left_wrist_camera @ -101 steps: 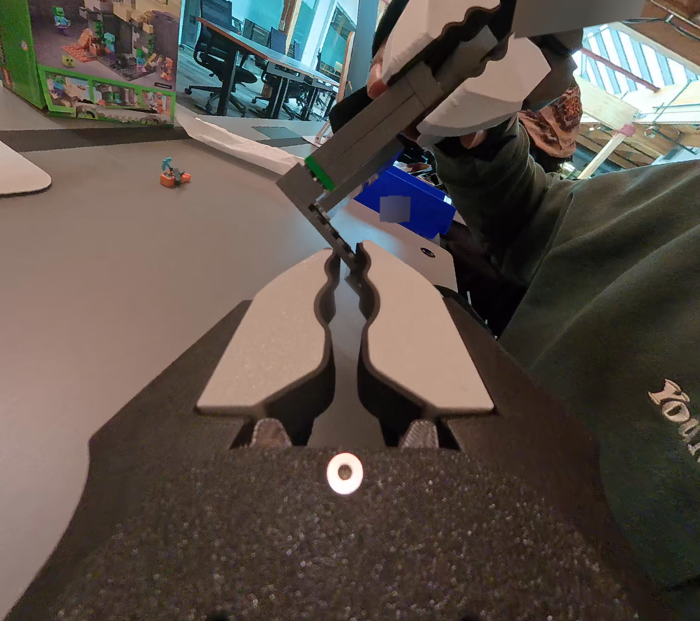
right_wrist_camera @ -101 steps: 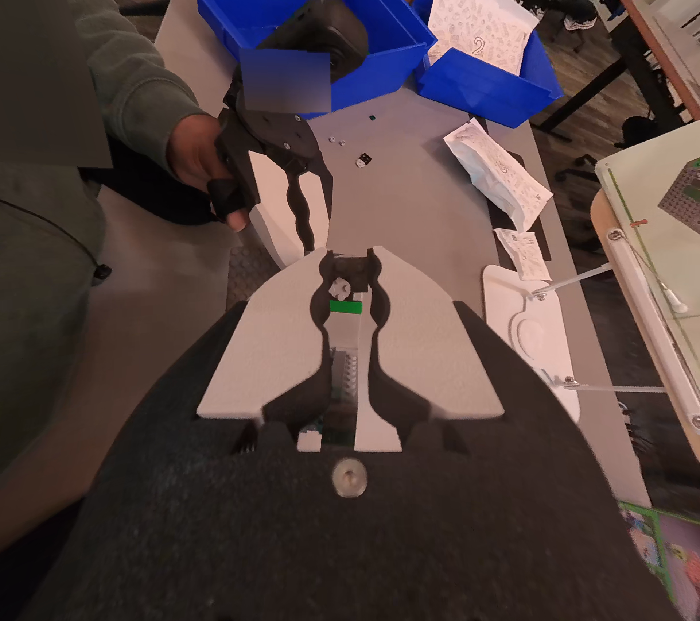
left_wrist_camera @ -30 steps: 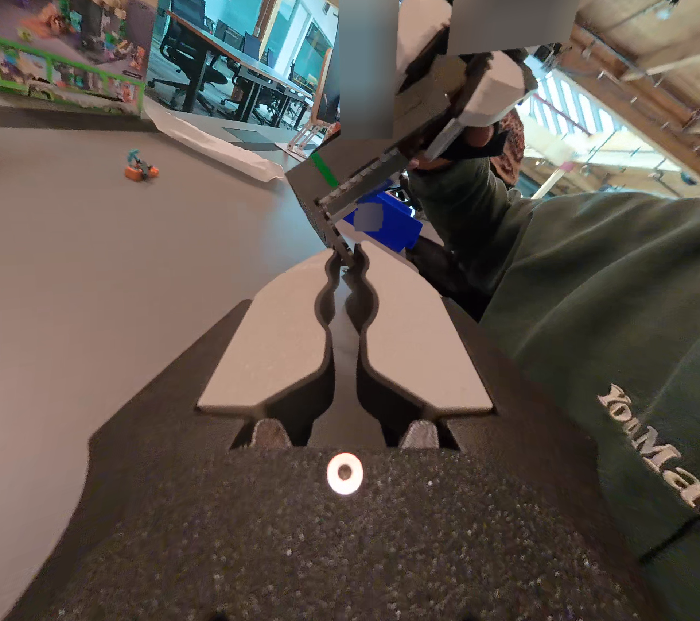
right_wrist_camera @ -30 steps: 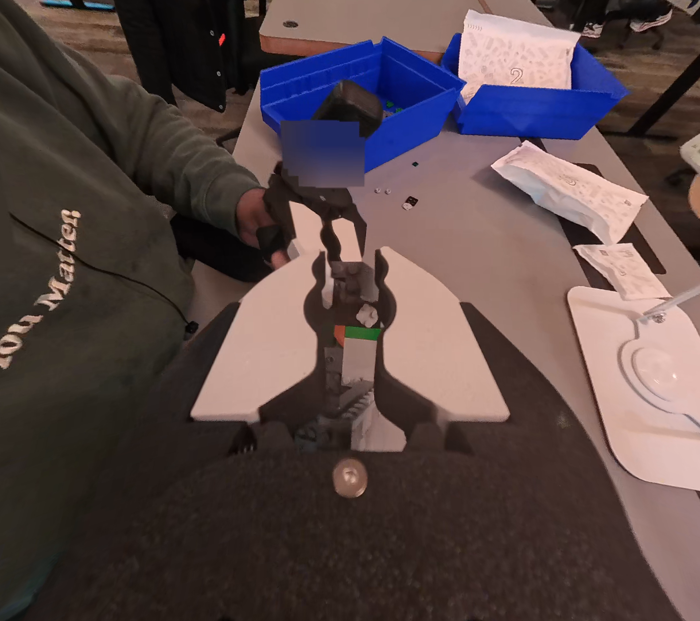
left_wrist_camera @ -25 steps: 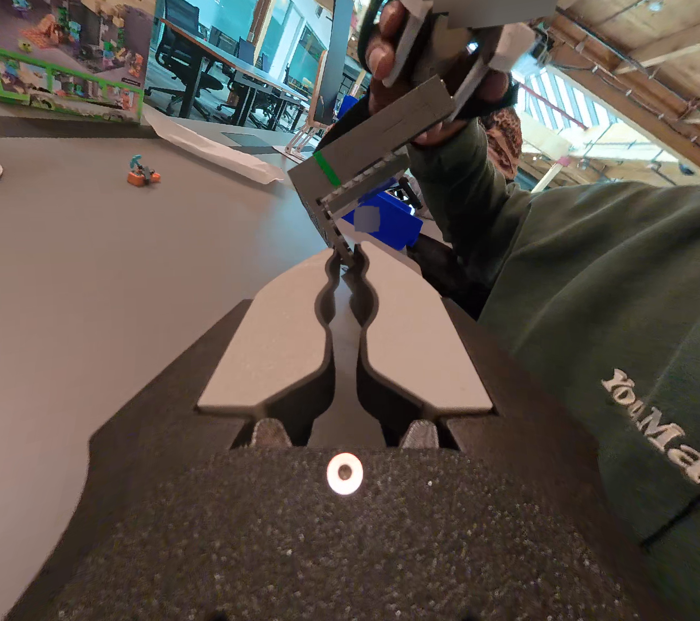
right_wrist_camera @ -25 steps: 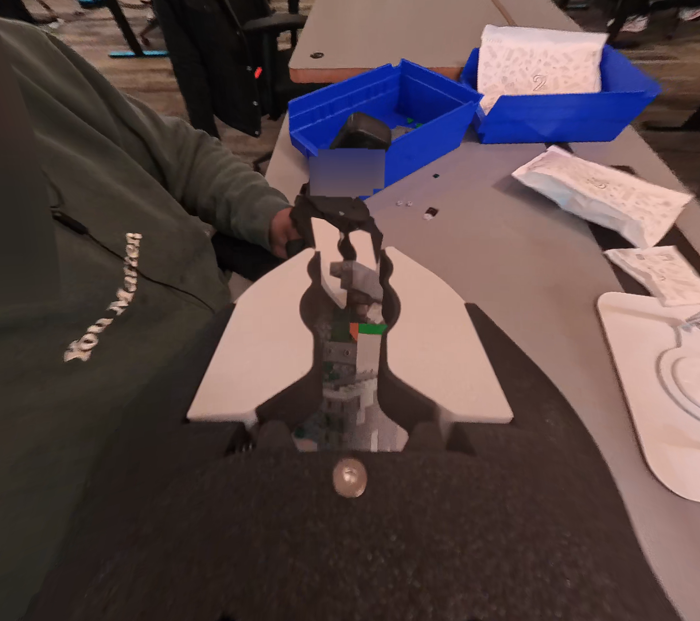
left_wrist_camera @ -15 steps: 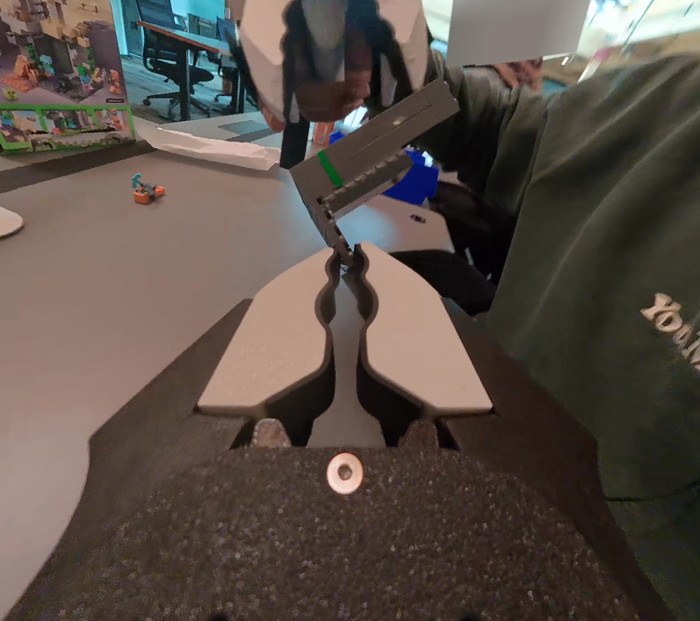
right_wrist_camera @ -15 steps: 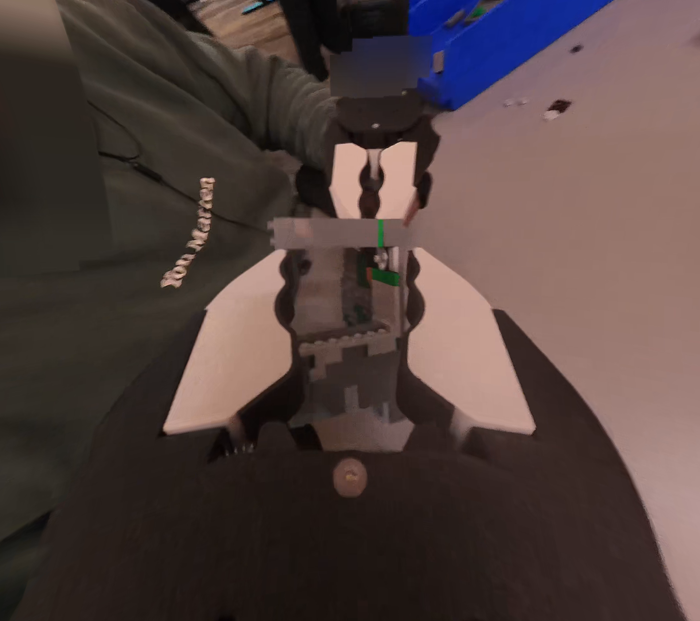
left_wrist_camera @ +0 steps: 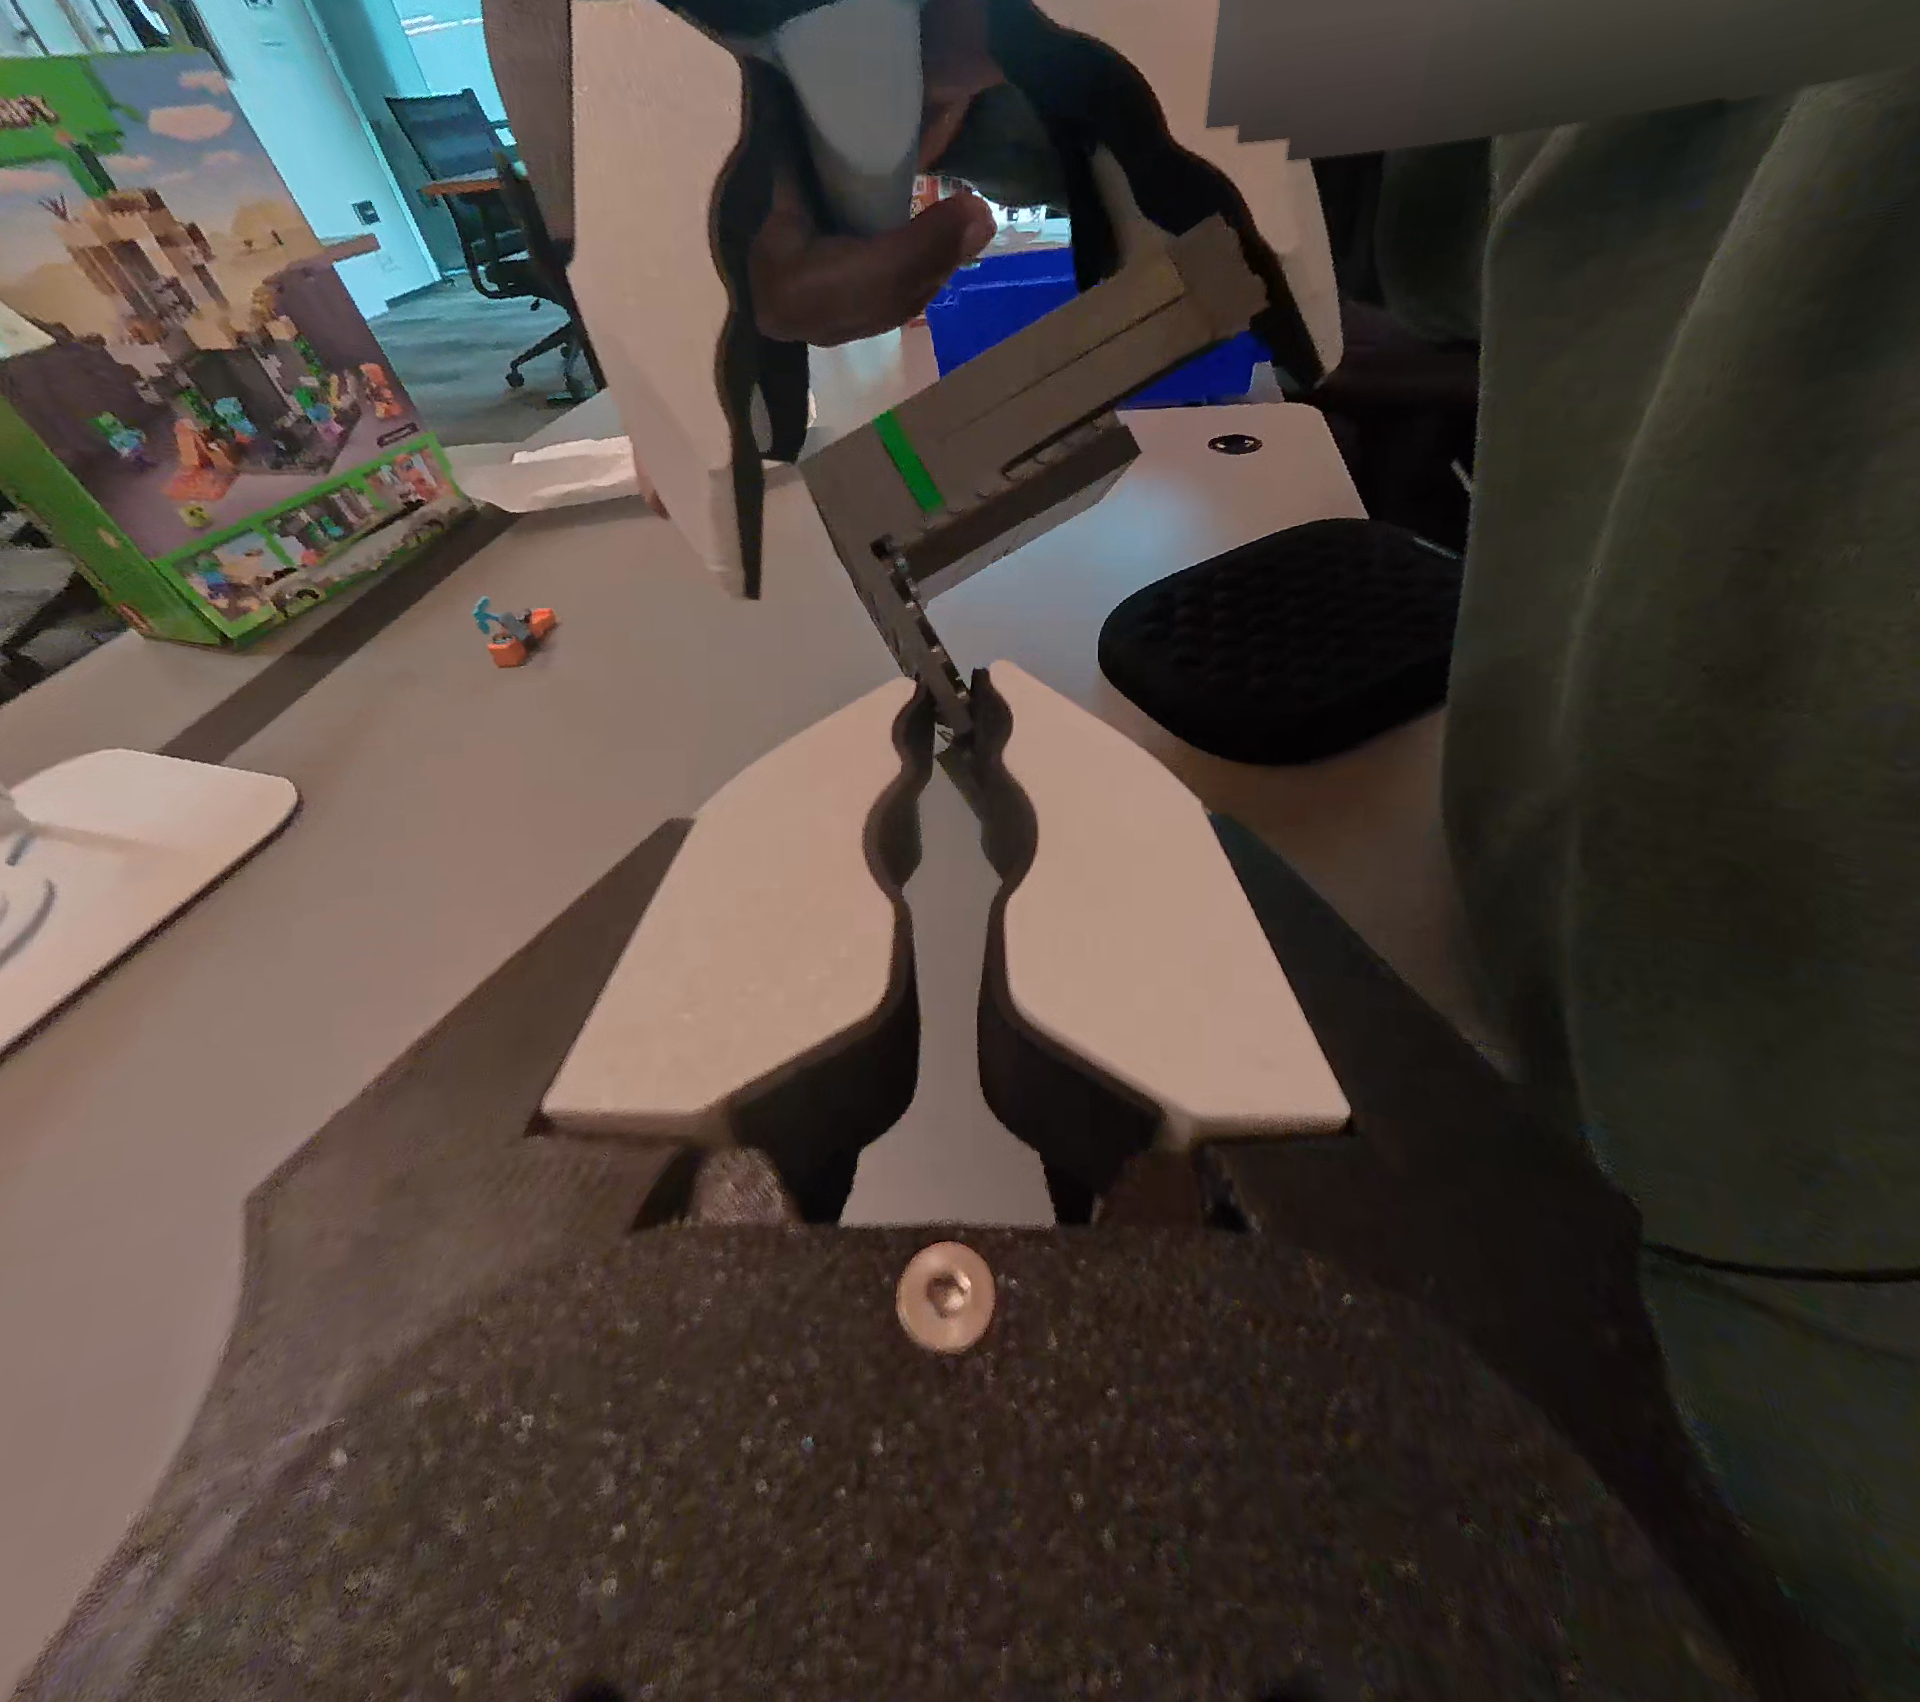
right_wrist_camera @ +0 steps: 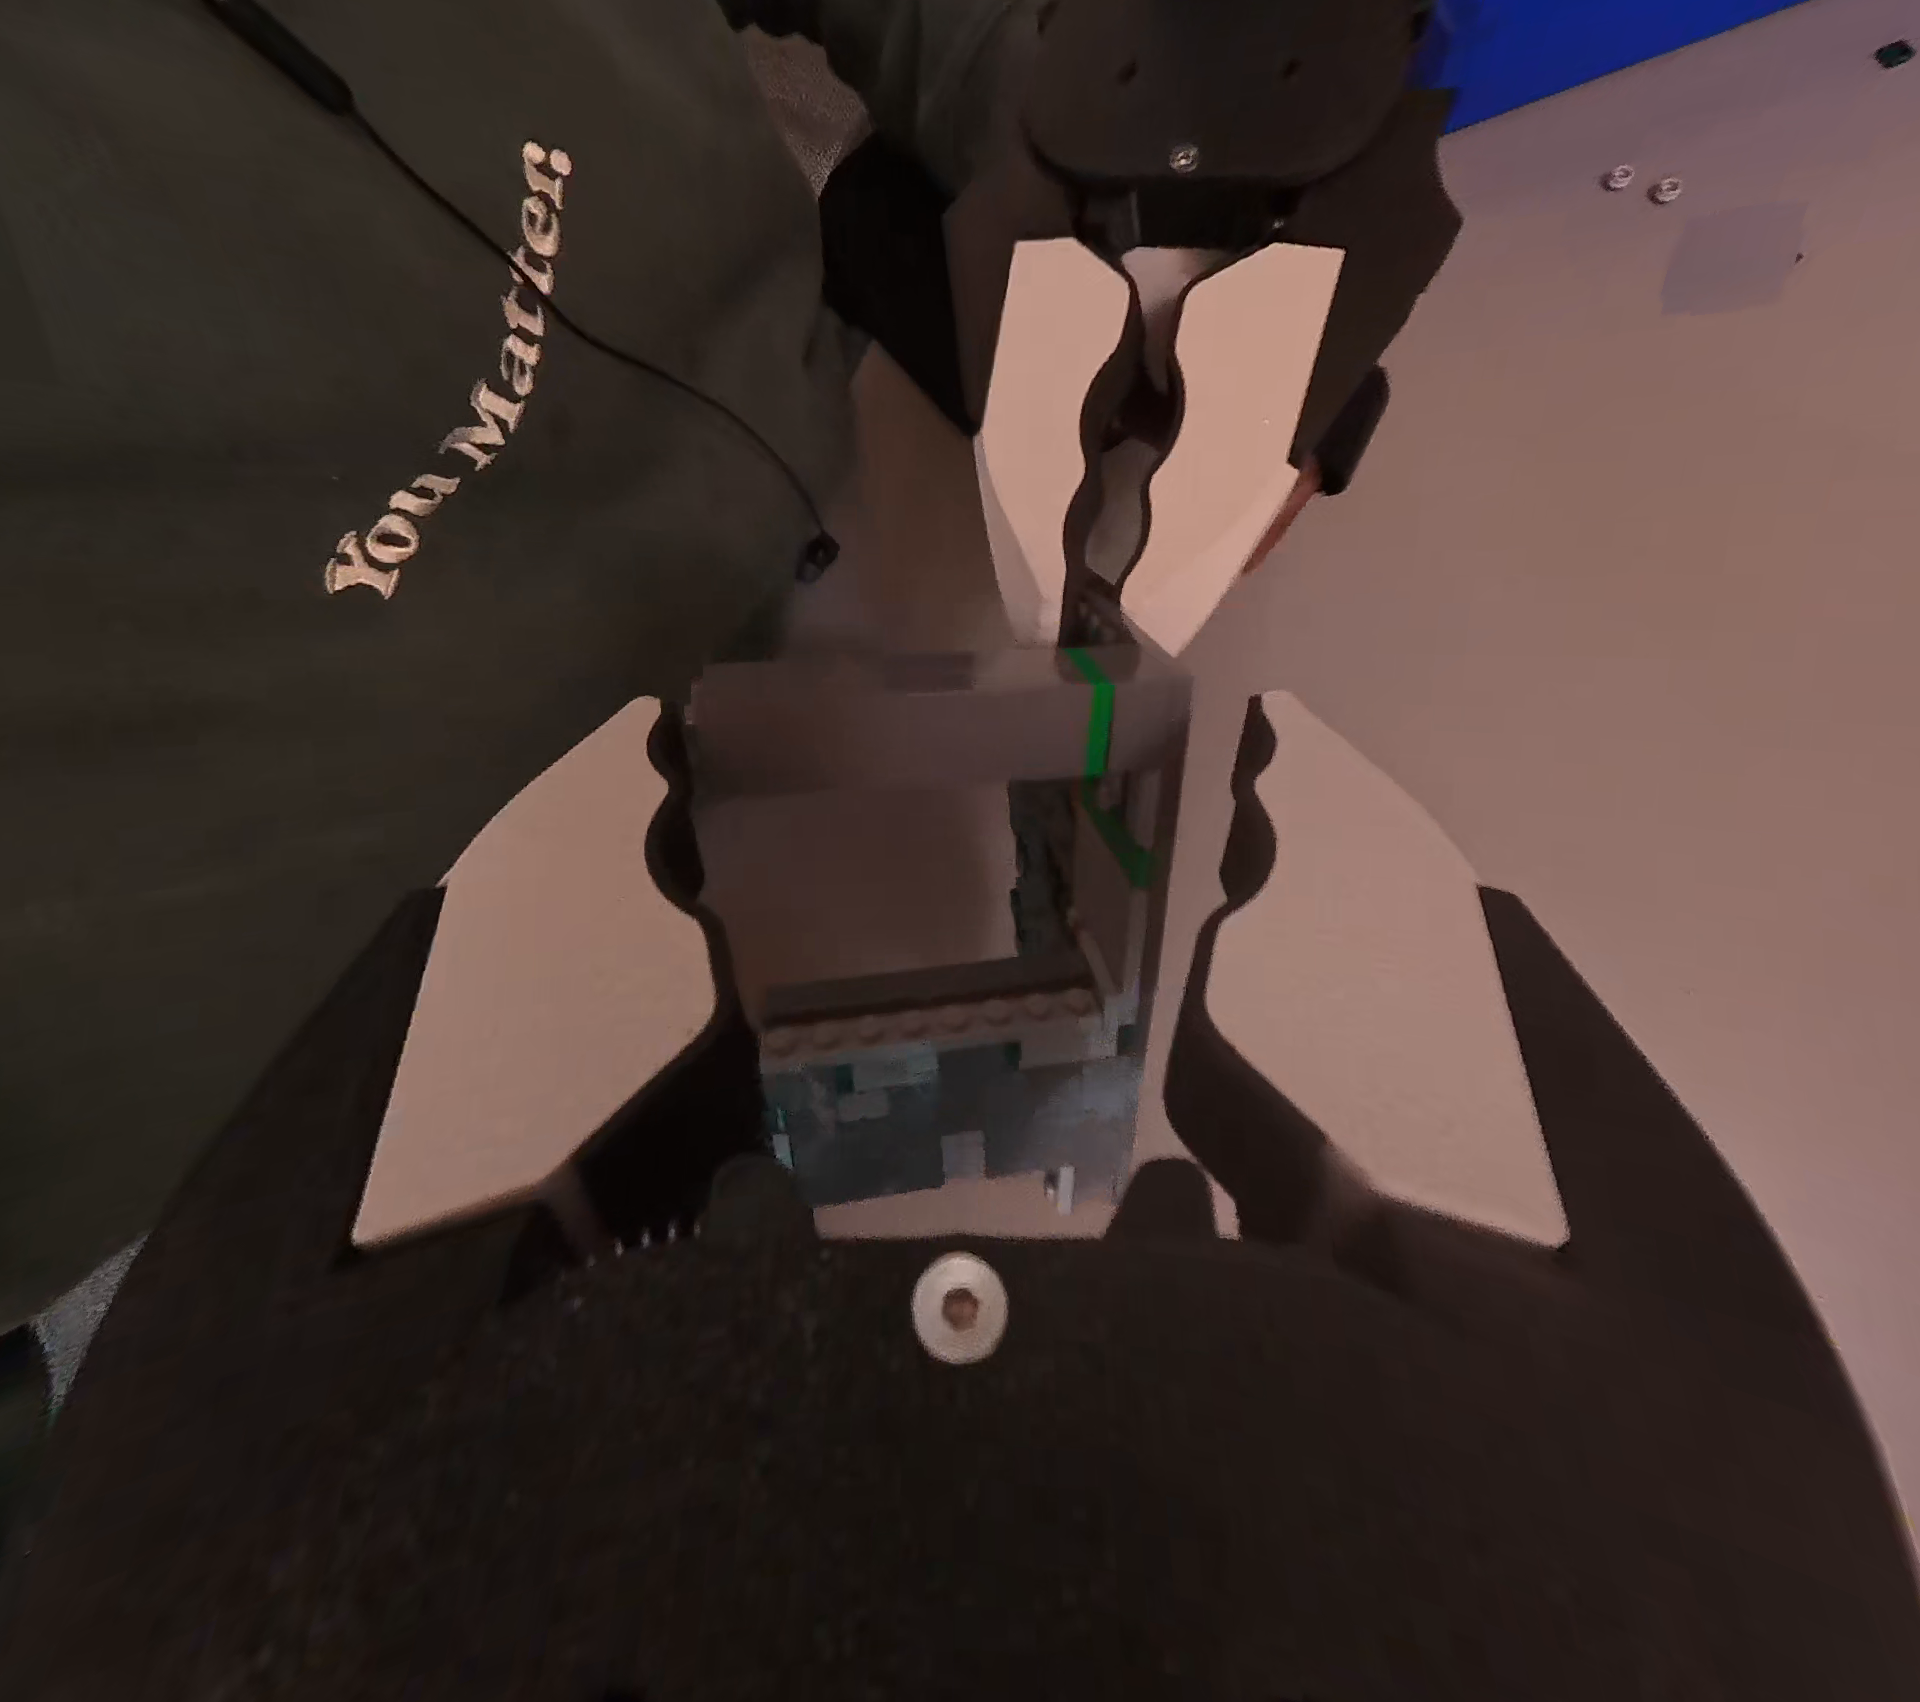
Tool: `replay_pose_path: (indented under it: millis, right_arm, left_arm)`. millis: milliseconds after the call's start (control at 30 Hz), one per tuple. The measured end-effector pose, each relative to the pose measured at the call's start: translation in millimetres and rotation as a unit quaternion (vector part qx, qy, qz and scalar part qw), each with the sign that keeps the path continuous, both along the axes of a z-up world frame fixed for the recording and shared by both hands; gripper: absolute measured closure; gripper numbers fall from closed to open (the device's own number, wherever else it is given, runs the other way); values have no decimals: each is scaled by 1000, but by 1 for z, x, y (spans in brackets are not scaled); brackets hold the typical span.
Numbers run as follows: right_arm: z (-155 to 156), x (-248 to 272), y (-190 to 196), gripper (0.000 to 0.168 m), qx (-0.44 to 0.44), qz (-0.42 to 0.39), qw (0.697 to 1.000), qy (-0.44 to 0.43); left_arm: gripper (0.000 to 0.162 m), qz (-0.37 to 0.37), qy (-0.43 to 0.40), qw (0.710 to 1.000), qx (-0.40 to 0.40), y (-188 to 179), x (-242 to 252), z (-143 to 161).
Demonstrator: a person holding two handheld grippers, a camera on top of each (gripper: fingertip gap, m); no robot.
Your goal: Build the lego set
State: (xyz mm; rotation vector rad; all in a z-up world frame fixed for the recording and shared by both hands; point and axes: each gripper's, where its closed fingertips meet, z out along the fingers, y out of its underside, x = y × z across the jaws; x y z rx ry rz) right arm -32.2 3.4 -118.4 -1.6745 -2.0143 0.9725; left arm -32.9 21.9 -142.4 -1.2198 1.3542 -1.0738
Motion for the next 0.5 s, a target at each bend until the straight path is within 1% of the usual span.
replay_pose_path:
  millis: [100,500]
  right_arm:
    - [-2,-3,-8,77,0,12,1000,-5]
    - [0,-4,-15,79,1,22,1000,5]
  left_arm:
    - [155,0,5,1000,19,-2,0,1]
    - [155,3,17,999,48,-7,-1,2]
